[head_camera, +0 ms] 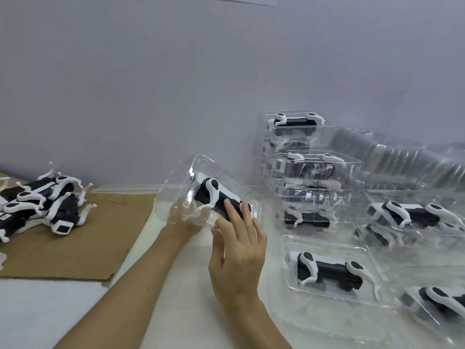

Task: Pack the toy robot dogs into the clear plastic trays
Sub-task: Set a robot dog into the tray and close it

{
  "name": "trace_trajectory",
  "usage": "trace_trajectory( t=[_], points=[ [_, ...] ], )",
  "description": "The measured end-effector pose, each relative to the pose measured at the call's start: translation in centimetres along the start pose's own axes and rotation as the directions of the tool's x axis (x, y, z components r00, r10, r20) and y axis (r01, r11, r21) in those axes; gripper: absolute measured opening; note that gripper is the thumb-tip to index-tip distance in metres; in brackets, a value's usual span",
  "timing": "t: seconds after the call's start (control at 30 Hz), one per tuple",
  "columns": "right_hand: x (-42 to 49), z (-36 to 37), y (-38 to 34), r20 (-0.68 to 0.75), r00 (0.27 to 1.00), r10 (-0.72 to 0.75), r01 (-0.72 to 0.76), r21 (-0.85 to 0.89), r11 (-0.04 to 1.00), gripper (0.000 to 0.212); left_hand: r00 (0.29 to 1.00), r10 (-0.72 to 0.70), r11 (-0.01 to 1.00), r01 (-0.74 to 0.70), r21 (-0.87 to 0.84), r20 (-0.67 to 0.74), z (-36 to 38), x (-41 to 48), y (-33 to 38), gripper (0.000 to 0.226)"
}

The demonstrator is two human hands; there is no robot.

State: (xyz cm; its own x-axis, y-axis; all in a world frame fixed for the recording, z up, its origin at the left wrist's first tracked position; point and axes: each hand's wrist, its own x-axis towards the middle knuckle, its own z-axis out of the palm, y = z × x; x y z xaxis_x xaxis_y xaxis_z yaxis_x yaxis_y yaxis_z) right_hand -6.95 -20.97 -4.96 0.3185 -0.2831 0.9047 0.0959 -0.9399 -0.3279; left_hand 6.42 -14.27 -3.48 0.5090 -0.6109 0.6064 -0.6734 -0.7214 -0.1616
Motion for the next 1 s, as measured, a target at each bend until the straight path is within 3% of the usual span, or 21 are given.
trace_trajectory(
  t=[0.07,0.13,0.17,0.2,0.27,0.4,0.53,0.77,1.0],
  points=[
    [0.1,0.4,0.6,0.014,1.000,0.003,-0.003,0.030,1.000,0.019,0.990,-0.116,0.947,0.134,-0.293,0.077,-1.1,-1.3,0.5,0.039],
    [0.2,0.6,0.4,0.005,1.000,-0.002,0.002,0.054,0.999,0.015,0.920,-0.326,0.830,0.388,-0.401,0.215,-1.7,-2.6,1.6,0.013],
    [0.2,0.6,0.3,0.009,1.000,-0.019,0.018,0.079,0.997,0.013,0.890,-0.395,0.816,0.453,-0.357,0.228,-1.8,-3.6,1.7,0.007],
    [0.4,0.4,0.0,0.015,0.999,-0.035,0.034,0.102,0.994,0.014,0.867,-0.455,0.808,0.498,-0.314,0.203,-1.9,-4.3,1.7,0.016],
    [0.8,0.1,-0.4,0.014,0.998,-0.066,0.063,0.142,0.988,0.013,0.889,-0.450,0.839,0.455,-0.300,0.090,-2.2,-6.1,1.4,0.026],
    [1.3,-0.7,-1.4,-0.005,0.997,-0.076,0.076,0.184,0.980,0.017,0.901,-0.424,0.858,0.366,-0.361,-0.095,-3.8,-8.9,0.2,0.022],
    [1.8,-1.4,-1.8,-0.026,0.997,-0.070,0.074,0.228,0.971,0.006,0.897,-0.390,0.889,0.308,-0.339,-0.207,-5.6,-12.6,0.5,0.029],
    [1.7,-1.5,-3.0,0.085,0.986,-0.143,0.119,0.246,0.962,0.013,0.860,-0.478,0.837,0.387,-0.386,-0.176,-5.7,-13.2,0.0,0.022],
    [5.3,-1.6,-0.9,0.321,0.934,-0.154,0.076,0.243,0.967,0.008,0.862,-0.498,0.771,0.392,-0.501,-0.092,-5.1,-12.9,-0.4,0.024]
  ],
)
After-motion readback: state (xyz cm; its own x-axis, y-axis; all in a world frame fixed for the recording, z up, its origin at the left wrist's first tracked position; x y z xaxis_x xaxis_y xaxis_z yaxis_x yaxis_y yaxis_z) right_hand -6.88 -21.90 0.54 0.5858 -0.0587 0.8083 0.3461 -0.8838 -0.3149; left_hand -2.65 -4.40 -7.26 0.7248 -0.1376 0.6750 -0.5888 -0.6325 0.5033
